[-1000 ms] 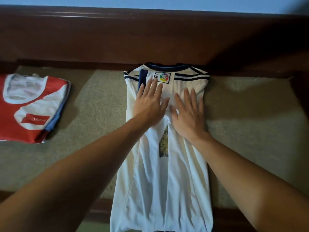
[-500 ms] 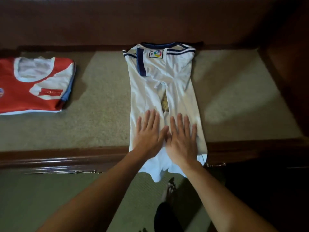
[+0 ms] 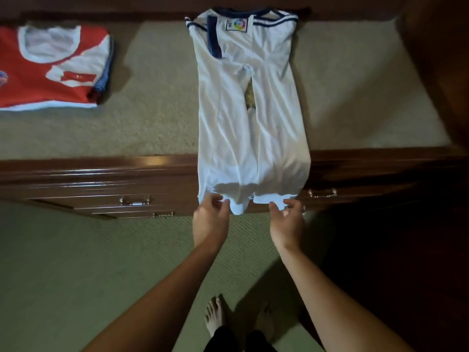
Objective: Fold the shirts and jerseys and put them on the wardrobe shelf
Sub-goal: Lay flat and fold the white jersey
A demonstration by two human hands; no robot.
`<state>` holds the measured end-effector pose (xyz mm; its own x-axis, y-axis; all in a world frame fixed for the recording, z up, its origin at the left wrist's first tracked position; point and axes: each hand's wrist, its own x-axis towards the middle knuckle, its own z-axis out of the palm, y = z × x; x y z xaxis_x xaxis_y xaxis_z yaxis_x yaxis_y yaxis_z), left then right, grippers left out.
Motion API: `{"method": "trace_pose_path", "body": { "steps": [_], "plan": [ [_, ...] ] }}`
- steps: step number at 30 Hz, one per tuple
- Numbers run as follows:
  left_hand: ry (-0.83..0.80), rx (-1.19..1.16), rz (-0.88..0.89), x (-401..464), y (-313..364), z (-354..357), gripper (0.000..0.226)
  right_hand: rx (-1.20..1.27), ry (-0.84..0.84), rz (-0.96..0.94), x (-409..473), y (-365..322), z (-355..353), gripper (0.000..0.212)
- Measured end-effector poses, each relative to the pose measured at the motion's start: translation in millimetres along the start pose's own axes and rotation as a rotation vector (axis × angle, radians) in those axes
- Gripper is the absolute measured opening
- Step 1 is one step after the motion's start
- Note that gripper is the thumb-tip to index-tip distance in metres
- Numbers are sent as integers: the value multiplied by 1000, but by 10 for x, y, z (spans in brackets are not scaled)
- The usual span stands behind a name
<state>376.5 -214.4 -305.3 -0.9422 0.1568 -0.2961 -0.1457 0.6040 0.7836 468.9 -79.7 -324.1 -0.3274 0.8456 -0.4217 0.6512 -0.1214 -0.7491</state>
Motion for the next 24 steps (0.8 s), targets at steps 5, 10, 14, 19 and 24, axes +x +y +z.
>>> {"method": "trace_pose_path", "body": {
  "steps": [5, 10, 14, 19, 24],
  "plan": [
    [111, -218, -269, 213, -109, 122, 47, -77, 20, 77, 243, -79, -91, 47],
    [114, 154, -382, 195, -134, 140, 48, -100, -50, 20, 361, -77, -196, 22],
    [-92, -30, -282, 40, -170, 49, 13, -170, -9, -47, 246, -98, -345, 23],
    [-67, -265, -152, -268, -8, -80, 16, -32, -67, -109, -55, -317, -536, 9],
    [69, -689, -53, -245, 553, -366, 20, 185, -67, -141, -172, -941, -717, 5]
  ]
}}
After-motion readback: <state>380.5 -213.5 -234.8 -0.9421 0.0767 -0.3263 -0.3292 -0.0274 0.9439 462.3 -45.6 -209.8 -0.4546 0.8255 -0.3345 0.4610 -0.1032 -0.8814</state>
